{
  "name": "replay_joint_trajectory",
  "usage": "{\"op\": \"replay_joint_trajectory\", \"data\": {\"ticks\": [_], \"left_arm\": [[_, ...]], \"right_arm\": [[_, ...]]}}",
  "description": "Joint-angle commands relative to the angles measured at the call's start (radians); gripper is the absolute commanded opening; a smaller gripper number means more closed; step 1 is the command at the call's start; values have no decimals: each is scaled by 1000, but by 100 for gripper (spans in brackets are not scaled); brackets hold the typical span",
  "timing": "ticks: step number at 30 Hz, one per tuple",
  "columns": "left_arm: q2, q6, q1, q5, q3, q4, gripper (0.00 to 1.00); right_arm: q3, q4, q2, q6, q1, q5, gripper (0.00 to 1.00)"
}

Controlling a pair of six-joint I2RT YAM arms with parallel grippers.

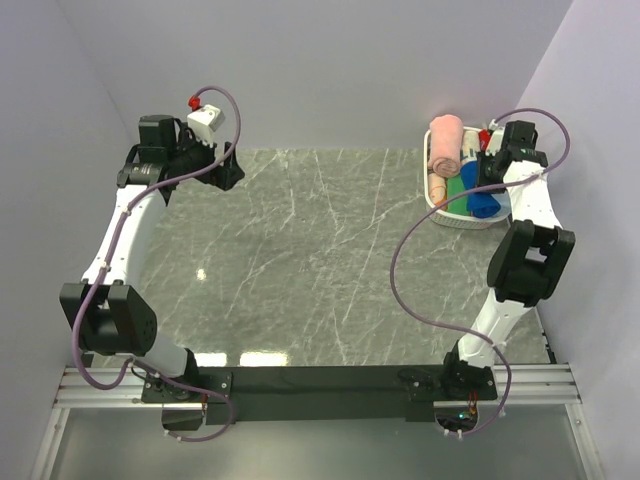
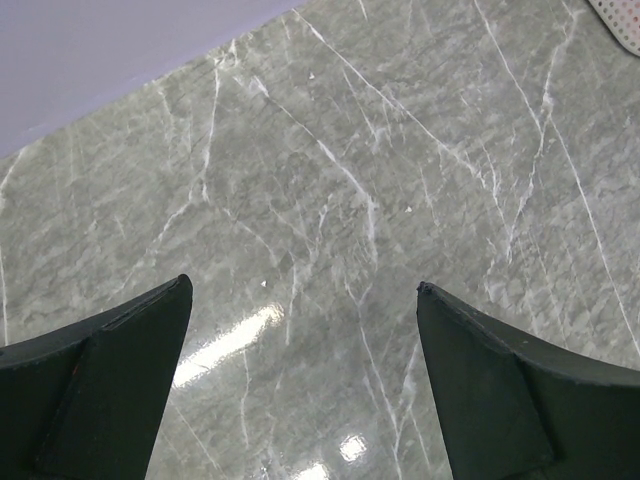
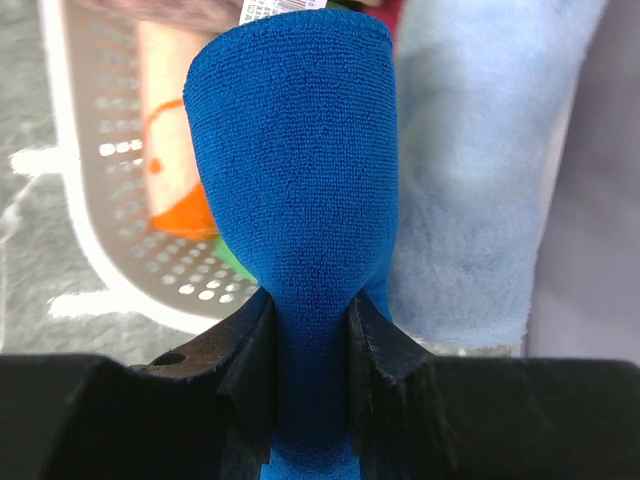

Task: Roll the towels
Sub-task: Place the rolled towel into the container

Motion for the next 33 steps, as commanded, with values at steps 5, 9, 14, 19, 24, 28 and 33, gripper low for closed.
{"op": "replay_joint_trajectory", "data": {"ticks": [5, 9, 14, 19, 24, 28, 33], "left_arm": [[17, -11, -3, -19, 16, -22, 99], [37, -3, -3, -32, 42, -45, 100], [48, 1, -3, -35, 53, -58, 99], [80, 26, -3, -52, 103, -99, 99], [79, 21, -3, -49, 97, -95, 99], [79, 35, -3, -61, 103, -114, 99], [74, 52, -3, -74, 90, -125, 99]], "right_arm": [[109, 68, 65, 56, 36, 127, 0], [146, 84, 122, 70, 41, 187, 0], [186, 91, 164, 81, 45, 210, 0], [180, 114, 194, 76, 50, 228, 0], [160, 131, 226, 44, 53, 147, 0], [106, 185, 230, 25, 54, 183, 0], [55, 208, 234, 31, 54, 190, 0]]}}
